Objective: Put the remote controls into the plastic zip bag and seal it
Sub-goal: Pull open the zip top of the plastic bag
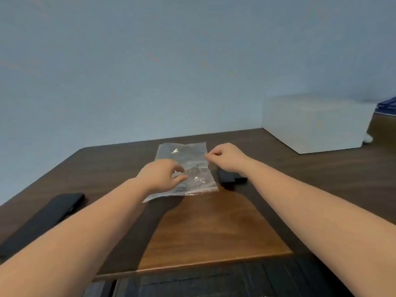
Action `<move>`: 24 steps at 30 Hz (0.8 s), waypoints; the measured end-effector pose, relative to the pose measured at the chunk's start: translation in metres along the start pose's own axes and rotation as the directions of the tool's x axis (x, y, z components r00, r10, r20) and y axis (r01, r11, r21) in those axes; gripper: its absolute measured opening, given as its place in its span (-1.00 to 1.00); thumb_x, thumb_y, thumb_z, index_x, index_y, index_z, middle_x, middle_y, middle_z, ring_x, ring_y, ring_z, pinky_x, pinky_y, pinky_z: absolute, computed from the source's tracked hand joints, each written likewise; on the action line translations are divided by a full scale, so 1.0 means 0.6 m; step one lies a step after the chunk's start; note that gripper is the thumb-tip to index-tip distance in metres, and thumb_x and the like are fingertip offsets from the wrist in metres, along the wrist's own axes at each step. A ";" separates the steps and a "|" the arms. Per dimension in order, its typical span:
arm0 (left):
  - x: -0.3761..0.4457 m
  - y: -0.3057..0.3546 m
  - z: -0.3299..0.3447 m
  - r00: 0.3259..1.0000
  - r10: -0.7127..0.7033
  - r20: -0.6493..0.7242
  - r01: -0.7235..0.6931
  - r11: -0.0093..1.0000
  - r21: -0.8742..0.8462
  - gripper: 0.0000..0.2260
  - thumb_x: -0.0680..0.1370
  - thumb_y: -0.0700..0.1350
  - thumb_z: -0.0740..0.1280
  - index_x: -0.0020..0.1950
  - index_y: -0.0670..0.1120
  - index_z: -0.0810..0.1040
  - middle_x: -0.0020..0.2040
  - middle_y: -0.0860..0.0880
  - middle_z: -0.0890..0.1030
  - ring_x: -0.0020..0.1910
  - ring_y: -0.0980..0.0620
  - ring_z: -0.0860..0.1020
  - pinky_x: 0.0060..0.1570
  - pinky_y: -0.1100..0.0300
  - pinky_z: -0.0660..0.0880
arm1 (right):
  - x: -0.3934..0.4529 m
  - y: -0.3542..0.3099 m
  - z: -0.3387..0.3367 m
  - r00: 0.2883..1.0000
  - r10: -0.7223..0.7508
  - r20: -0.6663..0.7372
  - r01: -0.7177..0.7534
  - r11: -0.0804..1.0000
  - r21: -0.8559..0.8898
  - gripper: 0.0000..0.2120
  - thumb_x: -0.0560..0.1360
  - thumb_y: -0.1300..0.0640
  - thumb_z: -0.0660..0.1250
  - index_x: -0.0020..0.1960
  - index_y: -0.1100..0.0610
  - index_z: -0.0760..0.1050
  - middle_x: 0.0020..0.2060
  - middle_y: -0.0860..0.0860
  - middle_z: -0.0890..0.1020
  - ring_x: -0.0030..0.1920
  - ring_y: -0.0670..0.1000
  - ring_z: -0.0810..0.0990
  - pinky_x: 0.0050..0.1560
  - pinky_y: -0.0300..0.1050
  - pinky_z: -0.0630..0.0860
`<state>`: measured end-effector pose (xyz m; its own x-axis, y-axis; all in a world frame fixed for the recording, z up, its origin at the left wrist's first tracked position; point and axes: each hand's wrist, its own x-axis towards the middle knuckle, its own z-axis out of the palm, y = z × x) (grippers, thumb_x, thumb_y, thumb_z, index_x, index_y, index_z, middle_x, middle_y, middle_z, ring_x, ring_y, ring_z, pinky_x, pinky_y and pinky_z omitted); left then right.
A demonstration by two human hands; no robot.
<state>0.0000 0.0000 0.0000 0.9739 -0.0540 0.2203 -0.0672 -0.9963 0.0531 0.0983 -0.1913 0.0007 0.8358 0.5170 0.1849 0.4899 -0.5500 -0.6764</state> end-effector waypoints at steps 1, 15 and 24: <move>-0.010 0.007 -0.001 0.999 -0.019 0.030 0.019 1.000 -0.003 -0.68 0.50 0.15 0.27 0.16 0.02 0.54 0.18 0.05 0.60 0.15 0.02 0.53 0.10 0.08 0.47 | -0.013 -0.003 0.000 1.000 -0.012 0.003 0.012 1.000 -0.005 -0.59 0.56 0.04 0.23 0.02 0.44 0.52 -0.13 0.38 0.58 -0.20 0.32 0.53 -0.34 -0.24 0.34; -0.041 0.009 0.049 0.998 0.026 0.053 -0.034 0.986 0.164 -0.77 0.54 -0.08 0.15 -0.10 -0.09 0.59 -0.06 -0.07 0.66 -0.06 -0.12 0.55 -0.26 0.11 0.41 | -0.048 -0.025 0.006 0.999 0.011 0.044 -0.010 1.000 -0.021 -0.64 0.51 0.08 0.26 -0.05 0.43 0.54 -0.03 0.40 0.58 -0.28 0.21 0.46 -0.18 -0.10 0.42; 0.002 -0.009 0.067 0.996 -0.079 -0.046 0.075 0.994 -0.076 -0.80 0.54 -0.01 0.25 -0.09 -0.07 0.62 -0.09 -0.05 0.67 -0.10 -0.08 0.57 -0.16 0.10 0.48 | -0.010 -0.028 0.056 0.999 -0.015 0.040 0.014 0.999 0.030 -0.71 0.53 0.10 0.25 -0.08 0.31 0.62 -0.05 0.27 0.67 -0.25 0.10 0.51 -0.04 0.08 0.56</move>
<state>0.0101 0.0028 -0.0393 0.9653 0.0277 0.2597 -0.0103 -0.9896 0.1437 0.0769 -0.1634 -0.0129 0.8177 0.5512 0.1659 0.4936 -0.5231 -0.6948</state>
